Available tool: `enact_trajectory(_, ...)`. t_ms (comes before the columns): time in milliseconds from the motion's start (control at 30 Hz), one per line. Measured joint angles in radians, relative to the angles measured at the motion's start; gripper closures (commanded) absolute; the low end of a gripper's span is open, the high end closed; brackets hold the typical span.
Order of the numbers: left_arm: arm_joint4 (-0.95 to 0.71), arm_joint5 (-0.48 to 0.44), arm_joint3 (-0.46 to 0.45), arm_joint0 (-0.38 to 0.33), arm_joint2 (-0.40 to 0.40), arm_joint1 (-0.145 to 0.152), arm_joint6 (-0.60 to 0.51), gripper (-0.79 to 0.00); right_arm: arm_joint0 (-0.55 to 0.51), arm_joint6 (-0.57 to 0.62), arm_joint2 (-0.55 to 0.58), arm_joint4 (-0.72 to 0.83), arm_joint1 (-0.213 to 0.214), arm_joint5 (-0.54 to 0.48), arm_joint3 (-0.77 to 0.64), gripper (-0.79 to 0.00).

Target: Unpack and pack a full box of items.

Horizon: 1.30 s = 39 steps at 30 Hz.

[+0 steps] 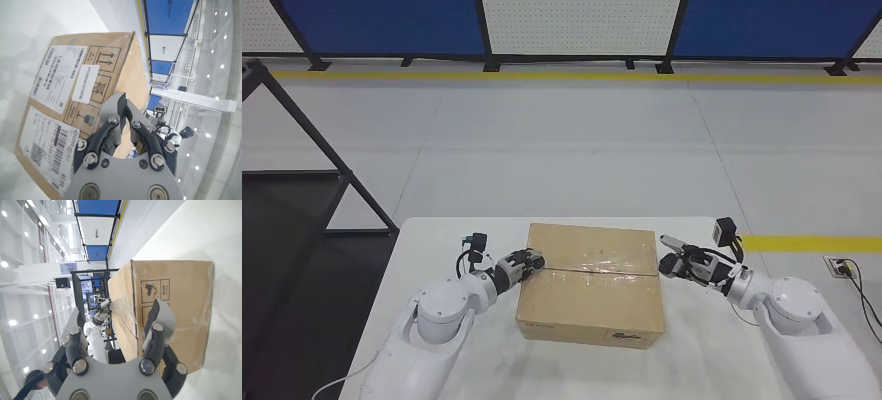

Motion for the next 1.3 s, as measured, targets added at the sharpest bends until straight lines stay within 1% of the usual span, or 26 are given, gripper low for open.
enact_trajectory(67,0.0,0.0,-0.002,0.001,0.0,0.0,0.001,0.0,0.012,-0.001,-0.006,-0.012,-0.001,-0.001,0.014,-0.256)
enact_trajectory(133,0.002,-0.001,-0.004,0.002,0.001,0.0,0.001,0.0,0.02,-0.006,-0.014,-0.025,-0.002,-0.001,0.024,-0.197)
enact_trajectory(267,0.003,0.001,-0.007,0.003,0.001,0.001,0.0,0.0,0.028,0.002,-0.023,-0.048,-0.003,-0.006,0.031,-0.157)
enact_trajectory(367,0.003,0.002,-0.008,0.003,0.0,0.001,0.0,0.0,0.03,0.001,-0.028,-0.068,-0.002,-0.006,0.031,-0.071)
enact_trajectory(433,0.004,0.002,-0.009,0.003,0.001,0.001,-0.001,0.0,0.029,-0.004,-0.03,-0.079,-0.002,-0.006,0.025,-0.055)
enact_trajectory(533,0.004,0.004,-0.008,0.002,0.002,0.001,-0.004,0.0,0.025,-0.007,-0.032,-0.092,-0.002,-0.006,0.014,-0.065)
enact_trajectory(600,0.003,0.004,-0.008,0.002,0.001,0.001,-0.004,0.0,0.022,-0.013,-0.032,-0.102,-0.001,-0.005,0.006,-0.092)
enact_trajectory(667,0.0,0.004,-0.008,0.002,0.001,0.001,-0.002,0.0,0.017,-0.02,-0.029,-0.105,0.0,-0.004,-0.007,-0.148)
enact_trajectory(700,0.0,0.003,-0.008,0.002,0.001,0.001,-0.001,0.0,0.014,-0.021,-0.027,-0.105,0.0,-0.004,-0.012,-0.203)
enact_trajectory(800,0.0,0.001,-0.008,0.003,0.001,0.001,0.0,0.0,0.005,-0.025,-0.019,-0.105,0.002,-0.005,-0.027,-0.259)
enact_trajectory(1033,0.0,0.001,-0.007,0.002,0.0,0.002,-0.002,0.0,-0.011,-0.037,-0.007,-0.12,0.006,-0.01,-0.054,-0.277)
enact_trajectory(1133,0.0,0.002,-0.005,0.001,-0.001,0.002,-0.004,0.0,-0.021,-0.057,-0.001,-0.132,0.007,-0.026,-0.07,-0.256)
enact_trajectory(1200,0.0,0.002,-0.004,0.0,-0.001,0.002,-0.005,0.0,-0.03,-0.072,0.002,-0.137,0.007,-0.039,-0.081,-0.256)
enact_trajectory(1233,-0.001,0.002,-0.003,0.0,-0.002,0.002,-0.005,0.0,-0.035,-0.077,0.004,-0.139,0.007,-0.047,-0.088,-0.265)
enact_trajectory(1267,-0.002,0.002,-0.003,0.0,-0.002,0.002,-0.004,0.0,-0.038,-0.078,0.006,-0.143,0.008,-0.05,-0.092,-0.292)
enact_trajectory(1300,-0.003,0.002,-0.003,0.0,-0.002,0.002,-0.003,0.0,-0.039,-0.078,0.007,-0.146,0.008,-0.052,-0.095,-0.299)
